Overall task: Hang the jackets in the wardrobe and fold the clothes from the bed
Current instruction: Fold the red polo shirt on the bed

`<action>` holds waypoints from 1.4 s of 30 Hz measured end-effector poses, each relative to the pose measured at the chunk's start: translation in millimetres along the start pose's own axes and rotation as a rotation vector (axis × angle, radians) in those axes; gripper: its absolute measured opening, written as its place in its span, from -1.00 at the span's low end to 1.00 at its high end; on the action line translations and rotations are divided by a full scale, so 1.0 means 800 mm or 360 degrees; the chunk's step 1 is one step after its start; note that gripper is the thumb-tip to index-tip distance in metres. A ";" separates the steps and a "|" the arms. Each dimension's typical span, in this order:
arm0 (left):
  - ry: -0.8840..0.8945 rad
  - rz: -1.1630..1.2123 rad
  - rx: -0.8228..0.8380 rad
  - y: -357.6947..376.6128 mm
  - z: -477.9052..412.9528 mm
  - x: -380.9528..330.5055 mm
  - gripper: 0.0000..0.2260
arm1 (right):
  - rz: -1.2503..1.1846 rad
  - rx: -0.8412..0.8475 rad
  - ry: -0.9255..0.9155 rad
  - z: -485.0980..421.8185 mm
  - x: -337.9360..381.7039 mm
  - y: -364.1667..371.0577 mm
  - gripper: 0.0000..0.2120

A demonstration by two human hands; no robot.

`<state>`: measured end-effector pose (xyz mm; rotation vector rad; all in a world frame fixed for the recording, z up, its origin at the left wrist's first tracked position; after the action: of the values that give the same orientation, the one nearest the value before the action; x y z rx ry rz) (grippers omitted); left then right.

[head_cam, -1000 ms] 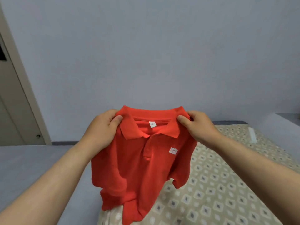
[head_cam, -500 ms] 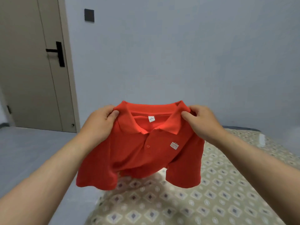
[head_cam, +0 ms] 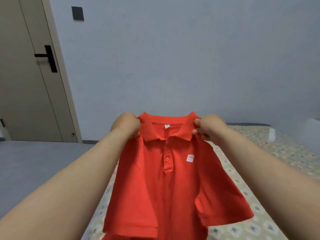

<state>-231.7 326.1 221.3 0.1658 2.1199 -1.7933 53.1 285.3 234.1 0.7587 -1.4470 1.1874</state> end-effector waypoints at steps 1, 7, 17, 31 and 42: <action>-0.0051 0.0226 0.0136 0.044 -0.003 0.010 -0.80 | -0.0170 -0.0003 0.0174 -0.012 -0.043 0.014 -0.78; -0.0313 0.0676 0.0298 0.262 -0.001 0.093 -0.72 | -0.0790 -0.0114 0.0760 -0.067 -0.276 0.095 -0.88; 0.0341 0.0093 0.0186 0.276 -0.205 0.056 -0.41 | 0.0259 0.0006 -0.0212 -0.255 -0.177 0.160 -0.48; -0.0651 -0.0024 0.0664 0.419 0.107 0.329 -0.56 | 0.0100 0.0134 0.0770 0.015 -0.489 0.179 -0.66; -0.1139 0.1990 0.0403 0.331 0.142 0.276 -0.85 | -0.1686 -0.0362 0.1009 0.045 -0.419 0.087 -0.78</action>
<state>-331.7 234.6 -115.7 0.6272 0.8636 -1.0460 55.3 223.9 -105.0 0.7348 -0.4745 0.3509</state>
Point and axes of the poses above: each hand's wrist, its own z-axis away from the middle knuckle, its own y-axis out of the palm, x = y × z, the point moved 6 cm from there along -z, towards the middle knuckle, and after that the axes turned 15 degrees about -z, right-handed, at the moved point
